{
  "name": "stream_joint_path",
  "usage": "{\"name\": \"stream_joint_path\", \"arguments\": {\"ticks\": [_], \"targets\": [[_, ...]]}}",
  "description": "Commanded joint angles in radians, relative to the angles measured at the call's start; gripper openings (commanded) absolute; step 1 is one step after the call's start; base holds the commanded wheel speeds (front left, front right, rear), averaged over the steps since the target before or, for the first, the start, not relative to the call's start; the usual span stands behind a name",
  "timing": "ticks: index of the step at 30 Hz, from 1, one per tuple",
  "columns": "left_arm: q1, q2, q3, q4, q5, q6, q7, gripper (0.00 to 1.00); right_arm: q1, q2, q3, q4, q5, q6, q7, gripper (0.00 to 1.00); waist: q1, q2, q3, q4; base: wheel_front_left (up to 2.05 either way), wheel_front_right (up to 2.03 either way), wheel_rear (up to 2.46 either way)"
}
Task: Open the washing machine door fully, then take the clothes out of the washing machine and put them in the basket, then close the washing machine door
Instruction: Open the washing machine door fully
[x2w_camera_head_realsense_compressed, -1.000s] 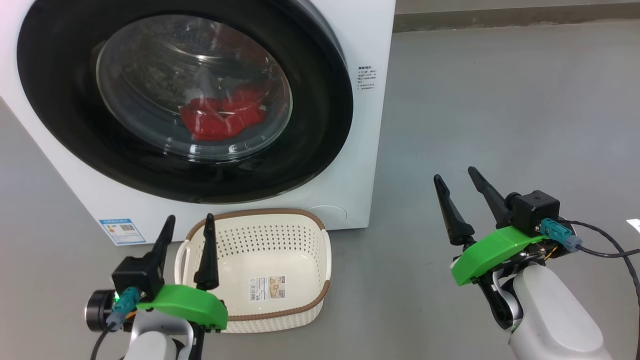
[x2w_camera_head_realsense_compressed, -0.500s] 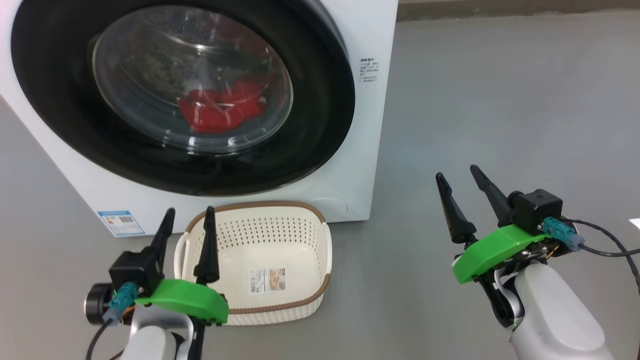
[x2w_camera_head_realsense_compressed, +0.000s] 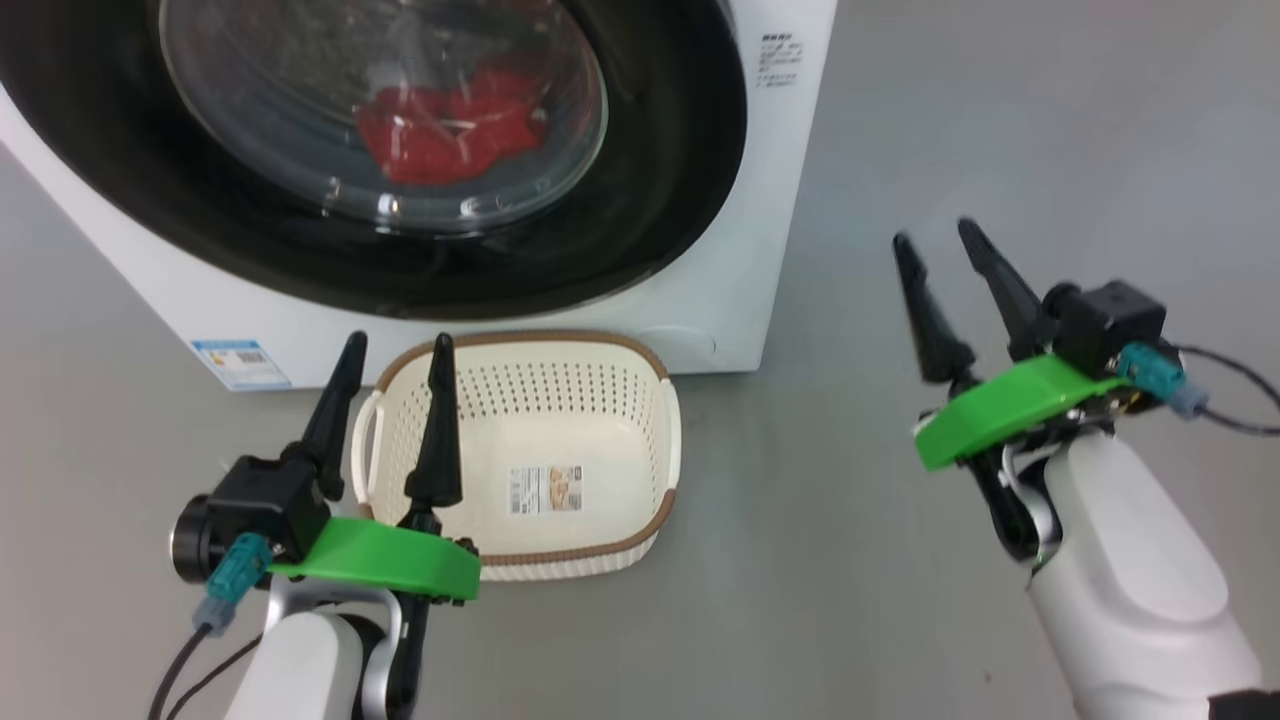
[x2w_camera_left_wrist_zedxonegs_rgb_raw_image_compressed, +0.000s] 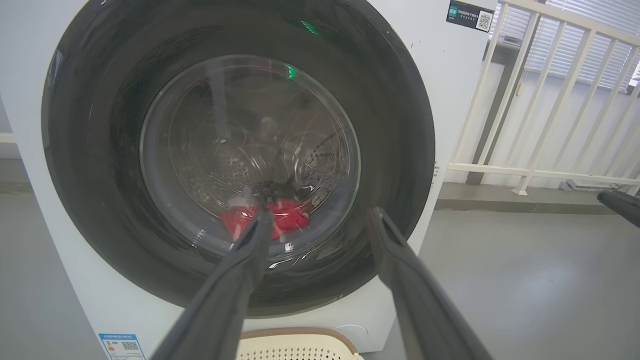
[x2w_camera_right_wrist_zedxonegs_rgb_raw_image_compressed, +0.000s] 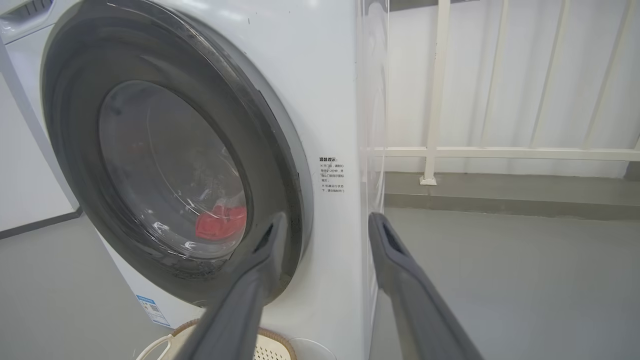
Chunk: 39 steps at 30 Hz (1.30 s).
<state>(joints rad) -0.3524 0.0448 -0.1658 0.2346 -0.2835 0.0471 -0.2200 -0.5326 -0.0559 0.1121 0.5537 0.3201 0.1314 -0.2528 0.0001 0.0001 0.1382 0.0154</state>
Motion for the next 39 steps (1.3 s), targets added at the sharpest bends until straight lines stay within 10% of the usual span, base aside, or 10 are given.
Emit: {"name": "stream_joint_path", "arguments": {"ticks": [1,21,39], "targets": [[-0.033,0.018,0.023,-0.045,-0.008,0.010,0.004,1.00,-0.048,0.006,0.016,-0.024,0.001,-0.001,-0.009,0.00,0.0000,-0.0001,0.039,0.019,0.00,0.00,0.00],[-0.051,0.031,-0.017,-0.263,0.006,0.019,0.025,1.00,-0.335,0.006,-0.032,0.043,0.267,-0.001,0.010,0.00,0.0000,-0.0001,0.232,0.082,0.00,0.00,0.00],[-0.043,0.044,-0.029,-0.374,0.007,0.035,0.042,1.00,-0.546,-0.011,-0.053,0.060,0.583,-0.001,0.318,0.00,0.0000,-0.0001,0.347,0.131,0.00,0.00,0.00]]}}
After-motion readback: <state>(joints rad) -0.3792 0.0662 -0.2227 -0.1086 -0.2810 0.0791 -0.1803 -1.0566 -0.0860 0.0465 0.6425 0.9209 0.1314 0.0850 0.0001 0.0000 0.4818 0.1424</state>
